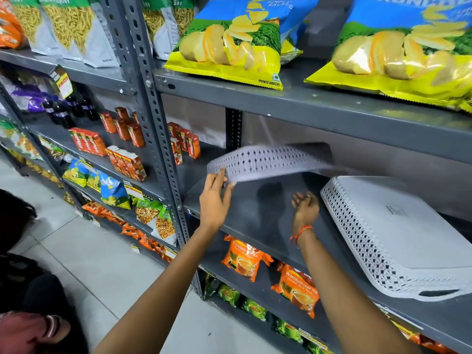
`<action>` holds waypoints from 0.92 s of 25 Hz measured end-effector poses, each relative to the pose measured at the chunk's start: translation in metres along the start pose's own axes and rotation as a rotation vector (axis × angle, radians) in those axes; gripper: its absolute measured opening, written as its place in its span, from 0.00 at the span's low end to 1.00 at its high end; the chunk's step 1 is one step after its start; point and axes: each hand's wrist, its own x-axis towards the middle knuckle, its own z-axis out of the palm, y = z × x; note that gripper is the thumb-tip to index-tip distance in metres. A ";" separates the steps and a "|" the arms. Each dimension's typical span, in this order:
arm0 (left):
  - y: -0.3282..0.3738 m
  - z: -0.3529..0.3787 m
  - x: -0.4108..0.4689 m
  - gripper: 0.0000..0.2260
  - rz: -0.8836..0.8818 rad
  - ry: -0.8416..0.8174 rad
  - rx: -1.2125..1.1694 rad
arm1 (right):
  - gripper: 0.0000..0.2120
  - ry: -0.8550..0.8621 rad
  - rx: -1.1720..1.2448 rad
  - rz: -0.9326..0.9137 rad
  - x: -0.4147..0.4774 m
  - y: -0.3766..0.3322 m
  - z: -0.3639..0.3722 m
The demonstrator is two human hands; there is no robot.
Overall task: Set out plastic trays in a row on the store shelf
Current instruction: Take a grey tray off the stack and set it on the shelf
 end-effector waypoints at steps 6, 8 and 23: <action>0.000 0.009 0.034 0.13 -0.570 0.205 -0.363 | 0.10 -0.501 -0.766 -0.281 -0.013 0.012 0.004; -0.012 0.011 0.043 0.11 -0.743 0.191 -0.646 | 0.14 -0.667 -1.004 -0.358 -0.016 0.016 0.001; -0.042 0.019 0.021 0.32 -0.360 -0.427 0.514 | 0.33 -0.806 -1.290 -0.717 -0.023 0.020 -0.007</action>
